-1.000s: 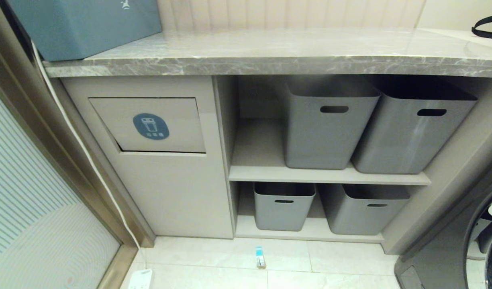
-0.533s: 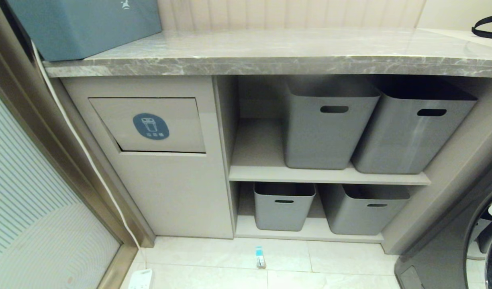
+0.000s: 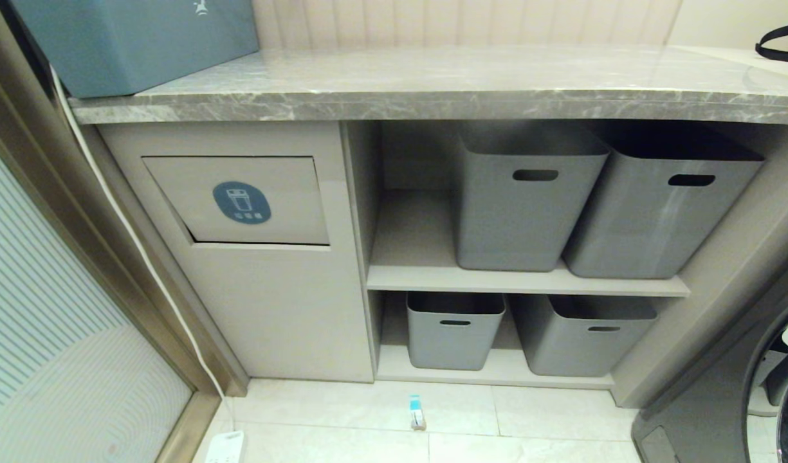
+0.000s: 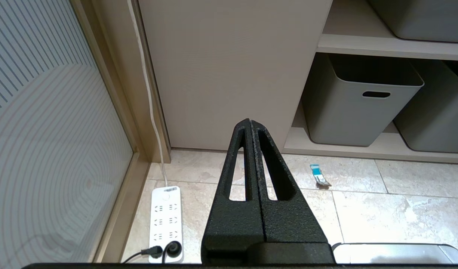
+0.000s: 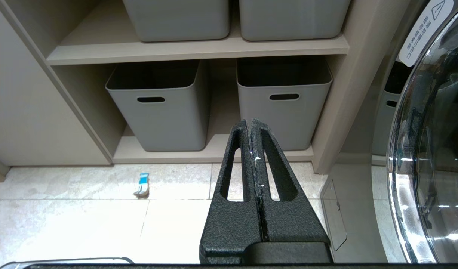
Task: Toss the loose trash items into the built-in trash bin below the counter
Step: Pick up the garbage
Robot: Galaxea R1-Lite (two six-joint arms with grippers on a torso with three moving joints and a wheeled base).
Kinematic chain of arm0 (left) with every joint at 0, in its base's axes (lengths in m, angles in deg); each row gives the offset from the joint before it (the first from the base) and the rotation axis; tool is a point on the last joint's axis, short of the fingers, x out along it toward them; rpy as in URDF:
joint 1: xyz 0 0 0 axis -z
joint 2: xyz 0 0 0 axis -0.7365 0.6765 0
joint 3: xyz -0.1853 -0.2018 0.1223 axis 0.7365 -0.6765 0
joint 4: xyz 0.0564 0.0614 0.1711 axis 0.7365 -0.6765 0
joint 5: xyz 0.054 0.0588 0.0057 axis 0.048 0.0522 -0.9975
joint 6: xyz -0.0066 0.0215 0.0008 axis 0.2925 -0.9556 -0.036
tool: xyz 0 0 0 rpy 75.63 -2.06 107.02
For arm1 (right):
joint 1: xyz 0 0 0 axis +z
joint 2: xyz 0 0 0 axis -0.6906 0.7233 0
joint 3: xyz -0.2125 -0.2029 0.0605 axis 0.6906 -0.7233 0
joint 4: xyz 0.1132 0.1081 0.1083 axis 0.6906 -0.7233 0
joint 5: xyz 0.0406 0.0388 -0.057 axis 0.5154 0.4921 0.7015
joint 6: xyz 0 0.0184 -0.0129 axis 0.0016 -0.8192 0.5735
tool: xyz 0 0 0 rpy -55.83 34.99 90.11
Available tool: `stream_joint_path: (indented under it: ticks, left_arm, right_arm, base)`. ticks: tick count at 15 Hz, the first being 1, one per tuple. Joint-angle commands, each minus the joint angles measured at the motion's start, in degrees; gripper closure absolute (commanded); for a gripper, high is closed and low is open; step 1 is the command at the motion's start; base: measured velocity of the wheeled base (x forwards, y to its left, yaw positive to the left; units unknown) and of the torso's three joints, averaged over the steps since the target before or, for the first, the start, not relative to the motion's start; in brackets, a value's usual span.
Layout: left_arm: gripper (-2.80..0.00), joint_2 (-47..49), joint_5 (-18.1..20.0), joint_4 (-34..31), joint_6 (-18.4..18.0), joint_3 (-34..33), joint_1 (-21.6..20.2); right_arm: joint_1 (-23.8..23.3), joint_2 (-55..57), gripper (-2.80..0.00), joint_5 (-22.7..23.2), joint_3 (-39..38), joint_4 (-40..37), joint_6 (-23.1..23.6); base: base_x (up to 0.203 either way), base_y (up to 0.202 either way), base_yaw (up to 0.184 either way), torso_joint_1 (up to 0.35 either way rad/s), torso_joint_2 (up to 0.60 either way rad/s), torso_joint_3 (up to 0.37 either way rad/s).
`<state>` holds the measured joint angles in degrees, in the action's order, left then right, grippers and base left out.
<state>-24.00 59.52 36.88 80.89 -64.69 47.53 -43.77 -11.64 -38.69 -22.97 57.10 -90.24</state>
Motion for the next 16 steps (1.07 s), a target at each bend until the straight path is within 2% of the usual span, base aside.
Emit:
stream_joint_path:
  ticks: [1,8,16]
  left_arm:
    - [0.00,0.1,0.0,0.0,0.0,-0.1,0.0]
    - [0.00,0.1,0.0,0.0,0.1,-0.2,0.0]
    - [0.00,0.1,0.0,0.1,0.3,-0.1,0.0]
  right_arm:
    - [0.0,0.0,0.00,0.0,-0.1,0.0,0.0]
    - [0.0,0.1,0.00,0.0,-0.1,0.0,0.0]
    - [0.0,0.0,0.00,0.0,-0.1,0.0,0.0]
  base:
    - [0.000,0.000,0.000,0.000,0.00,0.000]
    - [0.000,0.000,0.000,0.001,0.00,-0.019]
    - [0.000,0.000,0.000,0.002,0.00,-0.187]
